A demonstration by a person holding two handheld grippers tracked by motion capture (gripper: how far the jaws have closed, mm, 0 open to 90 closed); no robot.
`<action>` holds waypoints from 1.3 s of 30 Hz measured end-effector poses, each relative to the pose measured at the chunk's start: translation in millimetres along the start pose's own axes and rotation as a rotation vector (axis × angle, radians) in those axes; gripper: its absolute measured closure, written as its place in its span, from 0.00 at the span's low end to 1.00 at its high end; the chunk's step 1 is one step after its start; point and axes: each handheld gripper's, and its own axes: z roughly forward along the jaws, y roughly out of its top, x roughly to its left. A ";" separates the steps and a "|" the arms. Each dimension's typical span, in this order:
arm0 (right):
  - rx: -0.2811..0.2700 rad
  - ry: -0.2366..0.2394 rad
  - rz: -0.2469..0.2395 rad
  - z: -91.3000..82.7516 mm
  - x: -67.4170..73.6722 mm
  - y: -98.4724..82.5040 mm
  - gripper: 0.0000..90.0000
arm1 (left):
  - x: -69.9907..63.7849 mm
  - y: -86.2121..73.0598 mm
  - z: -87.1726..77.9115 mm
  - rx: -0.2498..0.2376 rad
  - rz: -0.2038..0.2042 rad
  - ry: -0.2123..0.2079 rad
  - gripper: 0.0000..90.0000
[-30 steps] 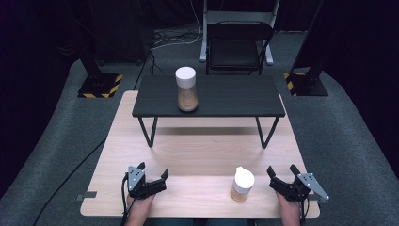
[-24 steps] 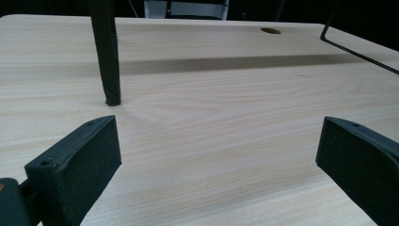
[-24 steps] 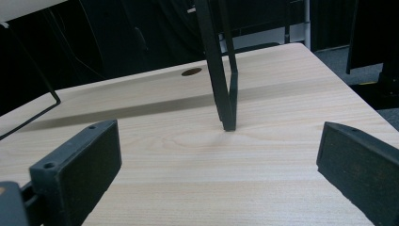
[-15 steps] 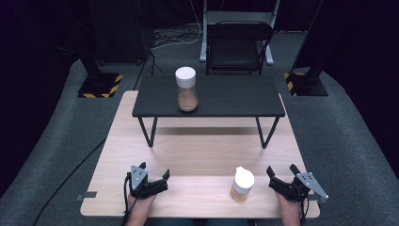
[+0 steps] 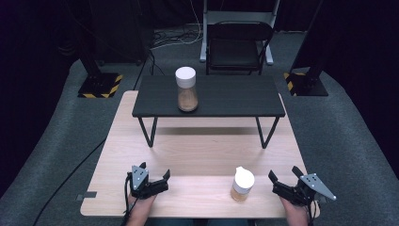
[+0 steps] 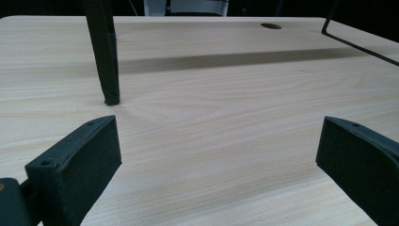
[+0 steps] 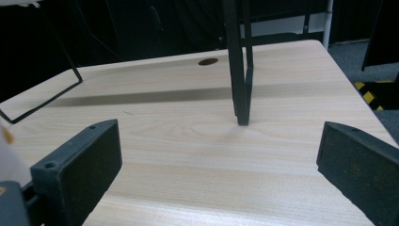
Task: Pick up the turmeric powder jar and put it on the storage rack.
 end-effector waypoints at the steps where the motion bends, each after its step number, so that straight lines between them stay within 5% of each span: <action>1: -0.003 0.004 -0.002 -2.3 -0.1 1.6 0.00 | -0.1 0.2 0.1 0.001 0.002 0.000 0.00; 14: -0.018 0.049 -0.064 -24.8 8.5 8.3 0.00 | -2.1 0.5 0.3 0.003 0.015 0.004 0.00; 21: 0.002 0.128 -0.101 -33.8 11.7 10.1 0.00 | -3.0 0.2 0.2 0.001 0.019 0.007 0.00; 39: -0.004 0.201 -0.134 -47.4 29.4 5.1 0.00 | -2.2 -0.1 0.0 0.000 0.015 0.005 0.00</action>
